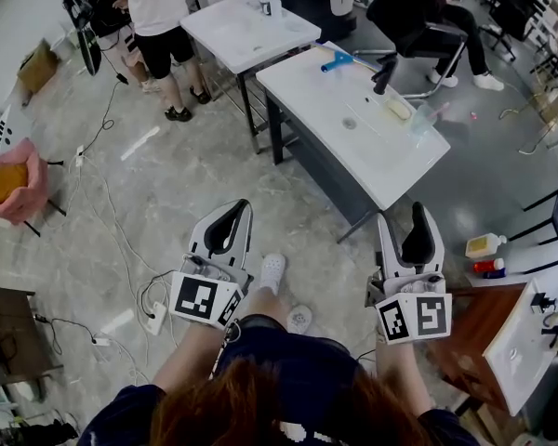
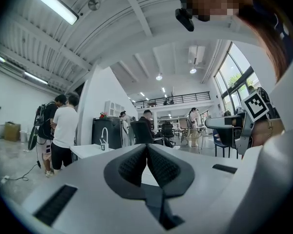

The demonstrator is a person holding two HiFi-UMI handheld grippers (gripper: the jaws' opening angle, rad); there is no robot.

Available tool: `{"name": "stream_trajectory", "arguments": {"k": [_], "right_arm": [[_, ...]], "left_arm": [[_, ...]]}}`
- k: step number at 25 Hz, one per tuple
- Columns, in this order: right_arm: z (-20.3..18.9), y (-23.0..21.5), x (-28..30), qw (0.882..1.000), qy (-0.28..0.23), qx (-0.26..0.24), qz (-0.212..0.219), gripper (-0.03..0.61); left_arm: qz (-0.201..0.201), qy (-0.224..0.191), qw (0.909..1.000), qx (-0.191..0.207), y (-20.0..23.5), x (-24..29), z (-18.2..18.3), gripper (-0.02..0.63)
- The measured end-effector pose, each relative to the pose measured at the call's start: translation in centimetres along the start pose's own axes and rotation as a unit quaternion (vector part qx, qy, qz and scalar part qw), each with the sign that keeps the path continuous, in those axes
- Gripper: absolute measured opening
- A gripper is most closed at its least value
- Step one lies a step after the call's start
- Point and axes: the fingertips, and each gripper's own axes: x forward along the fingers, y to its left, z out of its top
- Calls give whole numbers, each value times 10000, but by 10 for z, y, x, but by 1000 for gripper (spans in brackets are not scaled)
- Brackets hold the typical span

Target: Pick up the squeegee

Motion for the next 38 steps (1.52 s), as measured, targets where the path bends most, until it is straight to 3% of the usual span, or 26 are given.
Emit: {"name": "stream_trajectory", "arguments": {"k": [3,11,27,38], "right_arm": [[-2,-1,16,10000,-19,-25,-30,325],[-3,-11,87,9999,-48,-57,-100,333],[2,-14,279,9983,-261,-188,-487,333],[-19,-48,349,9979,-25,-221,-615,333]], "left_arm": [[-24,6,10000,-40,11,14,-5,20],[-259,-83,9996,-117,53,83,-5,20],[-753,-229,9969,-19,197,241,14,20],[-838,-5,9963,-212,230,313,-12,20]]}}
